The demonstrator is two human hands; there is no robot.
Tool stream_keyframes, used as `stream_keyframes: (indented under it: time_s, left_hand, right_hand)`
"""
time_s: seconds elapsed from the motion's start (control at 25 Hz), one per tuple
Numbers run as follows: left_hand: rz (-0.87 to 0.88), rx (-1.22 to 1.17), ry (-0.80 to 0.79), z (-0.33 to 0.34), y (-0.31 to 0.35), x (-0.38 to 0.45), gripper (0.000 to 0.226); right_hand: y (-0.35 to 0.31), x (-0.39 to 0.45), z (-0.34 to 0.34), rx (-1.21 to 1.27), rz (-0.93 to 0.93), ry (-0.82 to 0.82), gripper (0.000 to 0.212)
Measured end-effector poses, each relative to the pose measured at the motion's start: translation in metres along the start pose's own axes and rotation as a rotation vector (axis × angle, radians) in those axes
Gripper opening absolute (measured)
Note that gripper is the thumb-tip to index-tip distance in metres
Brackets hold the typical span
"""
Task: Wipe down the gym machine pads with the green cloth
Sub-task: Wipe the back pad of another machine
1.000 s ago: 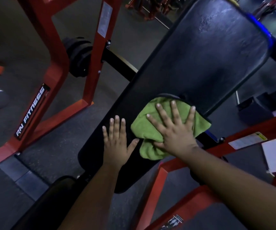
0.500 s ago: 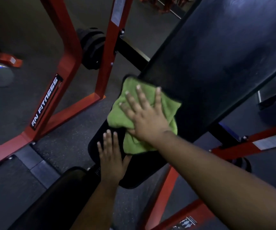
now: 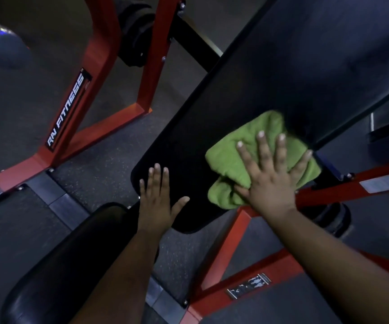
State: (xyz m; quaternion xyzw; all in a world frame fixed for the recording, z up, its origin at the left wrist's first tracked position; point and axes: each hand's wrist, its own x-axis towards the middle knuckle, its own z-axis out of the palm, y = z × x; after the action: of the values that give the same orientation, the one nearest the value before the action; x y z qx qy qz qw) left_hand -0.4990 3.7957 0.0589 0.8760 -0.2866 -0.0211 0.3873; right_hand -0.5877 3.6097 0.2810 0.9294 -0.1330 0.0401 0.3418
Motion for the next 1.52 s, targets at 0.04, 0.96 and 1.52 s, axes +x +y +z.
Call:
stream_keyframes:
  time_s: [0.04,0.96,1.52]
  left_hand:
    - [0.003,0.011,-0.010,0.002,-0.009,-0.007,0.096]
    - [-0.088,0.395,-0.449,-0.015,-0.146,-0.112,0.092]
    - [0.107,0.388,-0.726,-0.059,-0.145,-0.150,0.086]
  right_hand:
    - [-0.026,-0.018,0.016,0.005,-0.093,-0.047,0.118]
    - [-0.217,0.079,0.024,-0.039,-0.455,-0.086,0.091]
    - [-0.136,-0.069,0.038,0.154,-0.133,-0.323,0.100]
